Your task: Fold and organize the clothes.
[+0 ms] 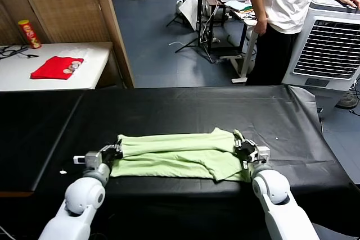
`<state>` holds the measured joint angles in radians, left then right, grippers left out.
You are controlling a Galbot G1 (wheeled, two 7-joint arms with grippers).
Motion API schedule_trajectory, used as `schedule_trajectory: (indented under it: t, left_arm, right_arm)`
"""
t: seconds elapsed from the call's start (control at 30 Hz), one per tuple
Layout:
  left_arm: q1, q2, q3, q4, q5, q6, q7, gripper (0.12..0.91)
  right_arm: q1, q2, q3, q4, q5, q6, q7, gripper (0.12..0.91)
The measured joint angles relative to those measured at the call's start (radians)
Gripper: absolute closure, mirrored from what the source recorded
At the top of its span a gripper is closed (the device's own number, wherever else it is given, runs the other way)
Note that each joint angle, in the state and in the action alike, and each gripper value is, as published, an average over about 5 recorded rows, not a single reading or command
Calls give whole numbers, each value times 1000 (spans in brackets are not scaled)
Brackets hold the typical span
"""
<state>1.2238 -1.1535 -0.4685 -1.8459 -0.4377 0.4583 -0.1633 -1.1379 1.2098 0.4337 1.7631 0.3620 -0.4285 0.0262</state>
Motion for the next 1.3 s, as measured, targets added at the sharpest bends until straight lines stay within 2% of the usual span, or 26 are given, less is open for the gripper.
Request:
schedule_trajectory:
  t: [0.13,0.27,0.37,0.6,0.67,0.77,0.93,1.07,1.13,1.3]
  left_arm:
    - [16,11,-16,-21,-11,-5,0,449]
    - [45,10,-40,-45,-34,-7,1,275]
    - [76,-1,-61,-66,-74,-1,1,238]
    - [149,-40,-96,-83,-124,-4,16,235]
    - [164,-52,-98,-88,-123,-8,23,255]
    - [182,-68,-98,-94,-110,-14,35,365]
    - [199,-90,-90,-98,-80,-19,50,645]
    - [196,-102,-86,-98,-64,-16,49,832]
    - [193,-103,-85,-99,-49,-14,50,874]
    - [184,-90,-94,-97,43,-23,55,872]
  right_arm:
    - [-33,-33,19,77,17,-3,-3,262]
    - [-68,-49,35,147,22,-6,-5,230]
    - [-89,-51,40,187,23,-6,-6,228]
    - [-105,-53,41,224,21,-7,-6,227]
    - [-107,-53,40,226,20,-7,-6,227]
    - [-108,-52,39,229,19,-7,-7,227]
    - [-107,-49,37,232,15,-4,-9,227]
    - [-106,-48,38,233,12,-2,-11,227]
    - [-104,-49,39,234,11,-1,-11,227]
    - [-107,-49,45,244,10,-1,-10,227]
